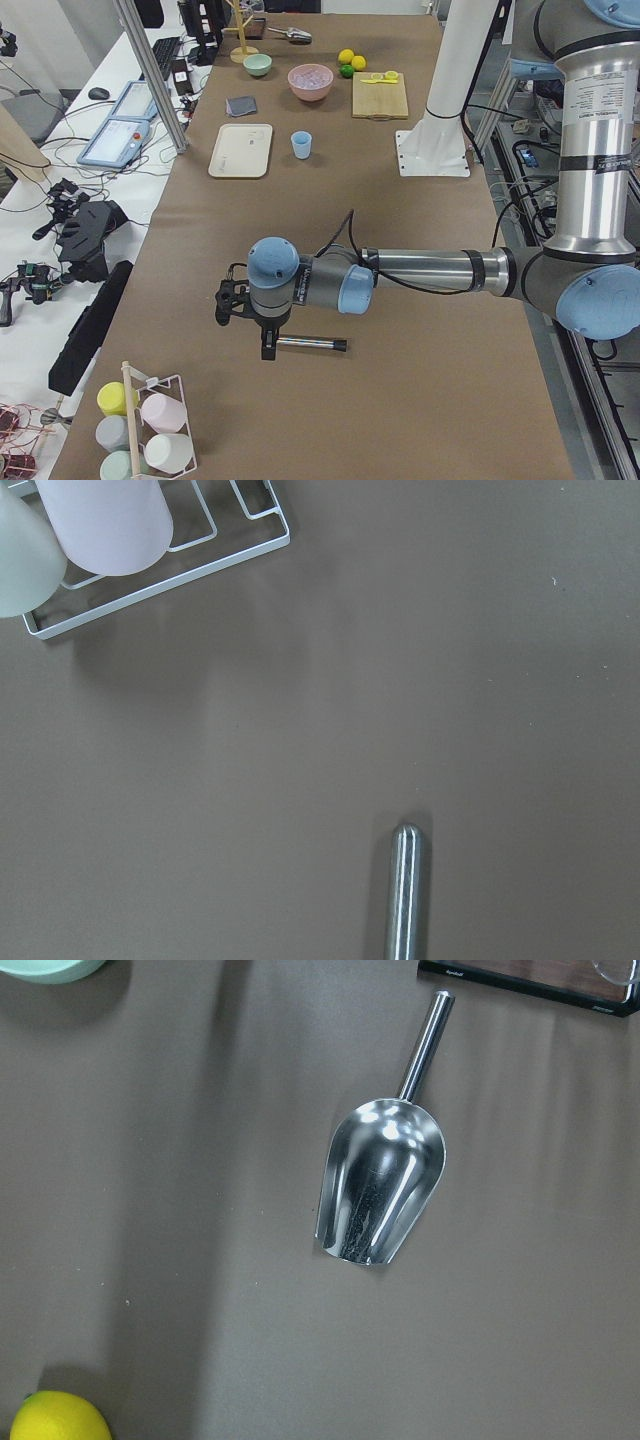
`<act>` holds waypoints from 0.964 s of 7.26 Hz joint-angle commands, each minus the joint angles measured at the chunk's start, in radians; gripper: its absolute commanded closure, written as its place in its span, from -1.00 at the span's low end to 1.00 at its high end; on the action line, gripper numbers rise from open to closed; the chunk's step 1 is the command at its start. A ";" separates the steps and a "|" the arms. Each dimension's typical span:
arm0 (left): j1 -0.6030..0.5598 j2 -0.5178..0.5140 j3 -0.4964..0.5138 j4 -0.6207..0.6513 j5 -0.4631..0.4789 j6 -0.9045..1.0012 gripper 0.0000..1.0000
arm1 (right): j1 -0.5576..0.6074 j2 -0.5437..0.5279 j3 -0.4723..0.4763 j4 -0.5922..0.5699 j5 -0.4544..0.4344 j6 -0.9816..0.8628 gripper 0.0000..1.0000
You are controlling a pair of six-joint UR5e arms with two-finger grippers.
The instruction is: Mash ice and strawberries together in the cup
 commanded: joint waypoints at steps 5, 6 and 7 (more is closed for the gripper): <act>0.001 0.002 0.004 -0.050 0.002 0.002 -0.95 | -0.067 0.061 -0.057 0.000 -0.006 0.018 -0.99; 0.002 -0.003 0.007 -0.066 0.004 0.000 -0.95 | -0.067 0.060 -0.061 0.000 -0.006 0.018 -0.99; 0.002 -0.016 0.007 -0.064 0.005 -0.003 -0.95 | -0.067 0.060 -0.060 0.000 -0.006 0.018 -0.99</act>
